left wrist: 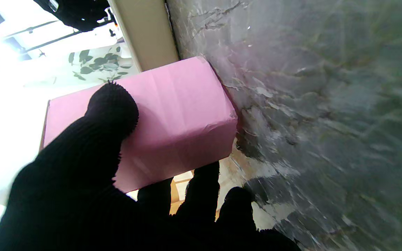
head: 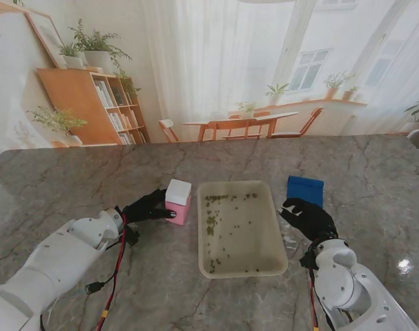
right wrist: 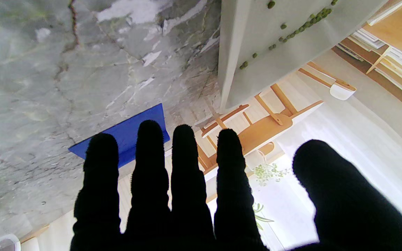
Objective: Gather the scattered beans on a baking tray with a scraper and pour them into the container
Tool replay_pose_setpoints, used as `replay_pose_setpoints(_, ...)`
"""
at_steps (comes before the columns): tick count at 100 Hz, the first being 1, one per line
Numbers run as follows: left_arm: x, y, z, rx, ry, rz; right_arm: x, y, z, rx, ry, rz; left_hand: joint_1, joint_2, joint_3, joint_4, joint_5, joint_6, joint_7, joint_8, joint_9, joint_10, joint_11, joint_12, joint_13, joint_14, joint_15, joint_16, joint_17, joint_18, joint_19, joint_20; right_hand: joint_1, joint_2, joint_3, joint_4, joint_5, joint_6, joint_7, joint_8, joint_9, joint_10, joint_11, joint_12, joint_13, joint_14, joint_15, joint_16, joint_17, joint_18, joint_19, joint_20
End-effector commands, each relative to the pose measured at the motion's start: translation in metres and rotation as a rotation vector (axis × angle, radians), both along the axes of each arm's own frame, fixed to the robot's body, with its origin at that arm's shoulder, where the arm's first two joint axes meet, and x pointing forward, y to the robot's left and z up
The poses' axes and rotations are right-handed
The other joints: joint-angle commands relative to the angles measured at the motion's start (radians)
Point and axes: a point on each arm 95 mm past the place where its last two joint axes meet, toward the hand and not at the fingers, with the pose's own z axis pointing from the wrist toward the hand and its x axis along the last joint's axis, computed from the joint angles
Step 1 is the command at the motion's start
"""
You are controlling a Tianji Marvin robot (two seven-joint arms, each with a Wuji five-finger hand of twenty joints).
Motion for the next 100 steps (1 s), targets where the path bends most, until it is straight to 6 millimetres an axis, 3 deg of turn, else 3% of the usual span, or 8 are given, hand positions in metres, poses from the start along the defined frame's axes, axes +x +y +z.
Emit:
replay_pose_setpoints(1, -0.025, -0.028, -0.029, 0.004, 0.083, -0.054, -0.001, 0.001, -0.001, 0.007, 0.012, 0.001, 0.087, 0.006, 0.041, 0.051, 0.073, -0.057, 0.102, 0.055, 0.038, -0.048, 0.024, 0.032, 0.227, 0.053, 0.205, 0.113, 0.247, 0.229, 0.919, 0.144, 0.004, 0.025, -0.027, -0.012, 0.014, 0.0, 0.004, -0.012, 0.01, 0.005, 0.028, 0.017, 0.011, 0.01, 0.012, 0.011, 0.004, 0.018, 0.022, 0.019)
replay_pose_setpoints(16, -0.026, -0.031, -0.03, -0.005, 0.08, -0.041, -0.002, 0.0, -0.001, 0.009, 0.011, -0.004, 0.151, 0.016, 0.012, 0.047, 0.106, -0.067, 0.339, 0.141, 0.118, -0.087, 0.066, 0.108, 0.288, 0.03, 0.22, 0.135, 0.289, 0.208, 0.982, 0.172, 0.004, 0.026, -0.029, -0.012, 0.011, 0.0, 0.003, -0.012, 0.01, 0.004, 0.028, 0.016, 0.01, 0.009, 0.013, 0.01, 0.004, 0.018, 0.024, 0.018)
replay_pose_setpoints(21, -0.027, -0.031, -0.03, -0.006, 0.078, -0.035, -0.002, 0.0, -0.001, 0.01, 0.01, -0.005, 0.234, 0.02, -0.105, 0.022, 0.12, -0.069, 0.423, 0.174, 0.144, -0.097, 0.075, 0.135, 0.312, 0.023, 0.225, 0.146, 0.303, 0.203, 1.01, 0.185, 0.004, 0.026, -0.029, -0.012, 0.015, 0.001, 0.005, -0.012, 0.011, 0.005, 0.029, 0.016, 0.01, 0.01, 0.013, 0.01, 0.004, 0.019, 0.025, 0.018)
replay_pose_setpoints(37, -0.027, -0.033, -0.032, -0.003, 0.086, -0.003, -0.002, 0.0, -0.001, 0.012, 0.007, -0.008, 0.467, 0.097, -0.459, 0.088, 0.159, -0.077, 0.632, 0.087, 0.231, -0.119, 0.121, 0.173, 0.401, 0.011, 0.257, 0.189, 0.358, 0.193, 1.088, 0.26, 0.004, 0.027, -0.03, -0.012, 0.015, 0.001, 0.005, -0.013, 0.011, 0.004, 0.029, 0.016, 0.01, 0.009, 0.013, 0.01, 0.003, 0.018, 0.025, 0.017)
replay_pose_setpoints(43, -0.027, -0.034, -0.033, -0.007, 0.096, 0.015, -0.002, -0.001, -0.001, 0.013, 0.006, -0.01, 0.511, 0.139, -0.523, 0.106, 0.178, -0.066, 0.661, 0.067, 0.263, -0.121, 0.136, 0.176, 0.435, 0.012, 0.273, 0.211, 0.382, 0.191, 1.114, 0.288, 0.004, 0.028, -0.031, -0.012, 0.017, 0.0, 0.005, -0.013, 0.011, 0.005, 0.029, 0.016, 0.01, 0.008, 0.013, 0.01, 0.003, 0.018, 0.025, 0.017)
replay_pose_setpoints(49, -0.028, -0.034, -0.033, -0.013, 0.107, 0.032, -0.002, -0.001, -0.001, 0.013, 0.006, -0.011, 0.525, 0.168, -0.537, 0.107, 0.201, -0.05, 0.674, 0.058, 0.301, -0.124, 0.152, 0.179, 0.471, 0.012, 0.289, 0.222, 0.403, 0.191, 1.14, 0.306, 0.003, 0.029, -0.032, -0.012, 0.016, 0.0, 0.005, -0.013, 0.012, 0.005, 0.029, 0.016, 0.01, 0.01, 0.013, 0.01, 0.003, 0.018, 0.025, 0.016)
replay_pose_setpoints(74, -0.028, -0.035, -0.034, -0.046, 0.099, 0.076, -0.003, -0.002, -0.001, 0.019, 0.002, -0.019, 0.551, 0.161, -0.554, 0.11, 0.227, -0.009, 0.723, 0.016, 0.501, -0.165, 0.107, 0.459, 0.626, -0.006, 0.338, 0.271, 0.527, 0.184, 1.232, 0.366, 0.006, 0.041, -0.041, -0.011, 0.025, 0.002, 0.009, -0.013, 0.015, 0.007, 0.027, 0.015, 0.011, 0.011, 0.013, 0.01, 0.003, 0.02, 0.025, 0.016)
replay_pose_setpoints(100, -0.028, -0.037, -0.021, -0.09, 0.011, 0.157, -0.003, -0.002, -0.001, 0.026, -0.003, -0.025, 0.562, 0.155, -0.543, 0.115, 0.215, 0.004, 0.765, -0.012, 0.566, -0.168, 0.072, 0.484, 0.673, -0.004, 0.348, 0.284, 0.575, 0.194, 1.255, 0.366, 0.013, 0.05, -0.052, -0.01, 0.027, 0.002, 0.01, -0.013, 0.018, 0.007, 0.027, 0.015, 0.012, 0.013, 0.013, 0.01, 0.002, 0.023, 0.026, 0.017)
